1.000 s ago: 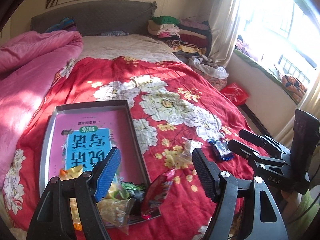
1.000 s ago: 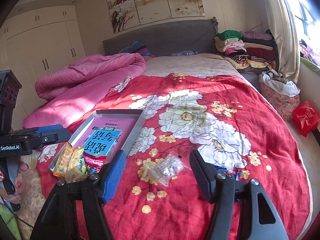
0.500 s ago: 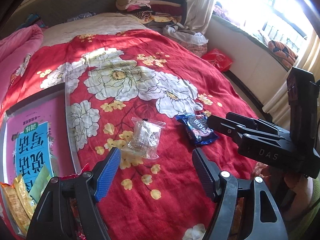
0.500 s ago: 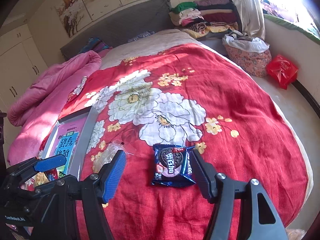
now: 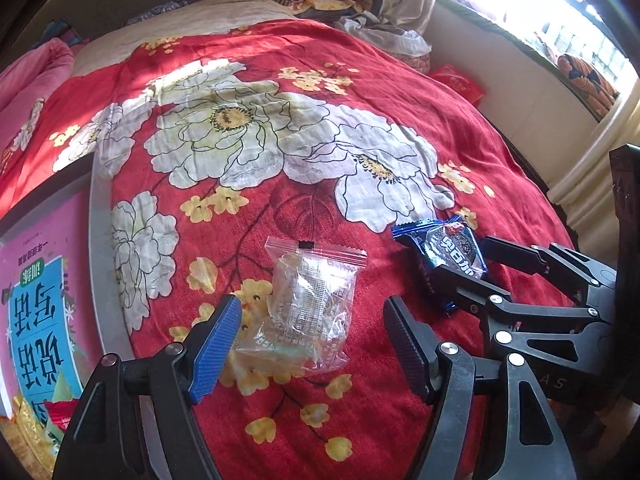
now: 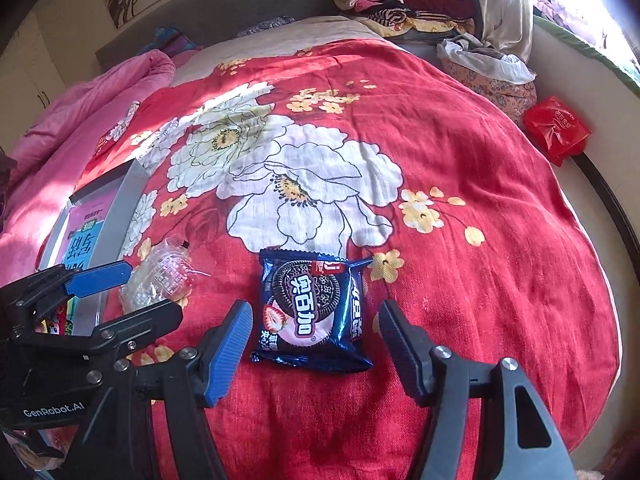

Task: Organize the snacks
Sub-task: 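Close the left tool on the clear bag while the right grasps the blue cookie pack, then carry the clear bag with the left tool while the right carries the cookie pack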

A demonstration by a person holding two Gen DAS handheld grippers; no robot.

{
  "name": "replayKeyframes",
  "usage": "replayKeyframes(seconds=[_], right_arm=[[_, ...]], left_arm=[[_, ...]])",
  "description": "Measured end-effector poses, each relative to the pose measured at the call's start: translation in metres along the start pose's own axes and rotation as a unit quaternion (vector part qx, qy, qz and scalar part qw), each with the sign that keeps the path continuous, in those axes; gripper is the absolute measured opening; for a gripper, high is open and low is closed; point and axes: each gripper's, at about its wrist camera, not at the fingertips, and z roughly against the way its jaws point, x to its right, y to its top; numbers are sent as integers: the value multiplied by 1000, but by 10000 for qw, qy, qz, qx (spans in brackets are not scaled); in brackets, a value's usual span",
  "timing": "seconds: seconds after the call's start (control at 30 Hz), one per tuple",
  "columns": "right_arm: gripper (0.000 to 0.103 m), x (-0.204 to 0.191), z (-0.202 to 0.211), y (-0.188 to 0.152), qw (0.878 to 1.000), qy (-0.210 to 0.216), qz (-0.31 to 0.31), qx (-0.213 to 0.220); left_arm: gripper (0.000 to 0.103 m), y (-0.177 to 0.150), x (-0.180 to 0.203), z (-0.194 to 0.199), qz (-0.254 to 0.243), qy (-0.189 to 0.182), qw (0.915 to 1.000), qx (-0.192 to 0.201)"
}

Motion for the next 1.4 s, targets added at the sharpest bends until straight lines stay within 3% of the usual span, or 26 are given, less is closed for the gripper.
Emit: replayKeyframes(seconds=[0.2, 0.33, 0.5, 0.73, 1.07, 1.4], right_arm=[[60, -4, -13, 4, 9999, 13, 124, -39], [55, -5, -25, 2, 9996, -52, 176, -204], [52, 5, -16, 4, 9994, 301, -152, -68], [52, -4, 24, 10, 9939, 857, -154, 674], [52, -56, 70, 3, 9806, 1437, 527, 1226], [52, -128, 75, -19, 9663, 2088, 1115, 1015]], left_arm=[[55, -2, -3, -13, 101, 36, 9999, -123], [53, -2, -5, -10, 163, -51, 9998, -57], [52, -3, -5, 8, 281, -287, 9990, 171], [52, 0, -7, 60, 392, -422, 9958, 710], [52, -19, -45, 129, 704, -51, 9899, 1232], [52, -53, -101, 177, 1229, 227, 9789, 1615]])
